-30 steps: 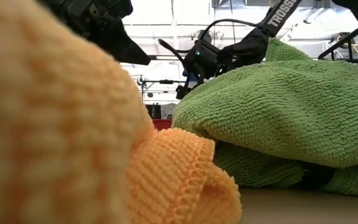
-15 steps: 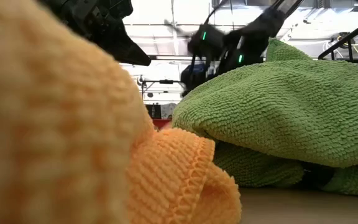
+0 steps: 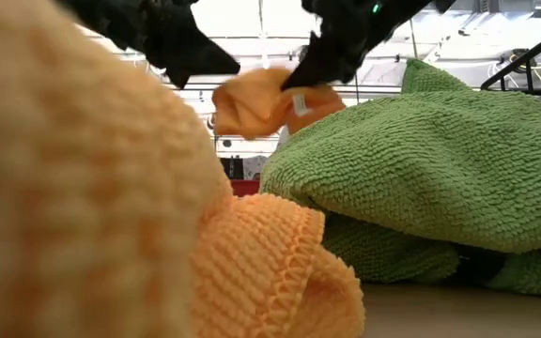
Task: Sort microfiber towel by color & place in baskets
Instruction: Put the top center orange microfiber towel into the blue bin
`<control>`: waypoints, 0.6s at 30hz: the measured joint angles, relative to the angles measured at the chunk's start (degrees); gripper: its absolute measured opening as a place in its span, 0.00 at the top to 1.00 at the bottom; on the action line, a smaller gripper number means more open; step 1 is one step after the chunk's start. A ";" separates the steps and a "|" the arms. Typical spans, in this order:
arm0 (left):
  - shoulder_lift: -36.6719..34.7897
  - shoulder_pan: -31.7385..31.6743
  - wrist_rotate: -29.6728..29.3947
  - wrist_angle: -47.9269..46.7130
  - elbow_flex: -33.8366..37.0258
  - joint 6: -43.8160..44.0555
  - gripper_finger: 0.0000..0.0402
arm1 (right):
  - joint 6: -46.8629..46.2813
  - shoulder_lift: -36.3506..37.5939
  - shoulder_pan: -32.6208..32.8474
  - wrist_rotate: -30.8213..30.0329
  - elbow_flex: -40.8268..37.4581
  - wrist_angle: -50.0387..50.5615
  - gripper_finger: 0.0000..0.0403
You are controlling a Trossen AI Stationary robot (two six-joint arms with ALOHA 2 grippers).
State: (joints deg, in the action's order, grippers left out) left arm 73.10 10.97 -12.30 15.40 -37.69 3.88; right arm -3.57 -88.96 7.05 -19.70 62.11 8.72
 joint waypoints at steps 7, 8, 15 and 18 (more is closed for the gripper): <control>0.00 4.72 -0.01 8.65 0.00 -4.60 0.71 | -0.44 0.16 5.71 -1.47 0.09 2.03 0.99; 0.00 5.41 -0.01 9.83 0.00 -5.12 0.68 | -0.89 0.08 6.52 -1.51 0.09 2.28 0.99; 1.00 7.62 -0.47 18.39 -0.02 -6.25 0.49 | 2.25 1.24 11.24 -7.82 0.11 3.49 0.99; 2.71 7.93 -1.21 22.89 -0.40 -7.19 0.42 | 2.47 2.41 11.60 -7.24 1.31 3.38 0.99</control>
State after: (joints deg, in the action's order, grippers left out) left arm 75.81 18.90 -13.50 38.29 -38.09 -3.31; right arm -1.10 -86.55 18.65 -26.94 63.42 12.10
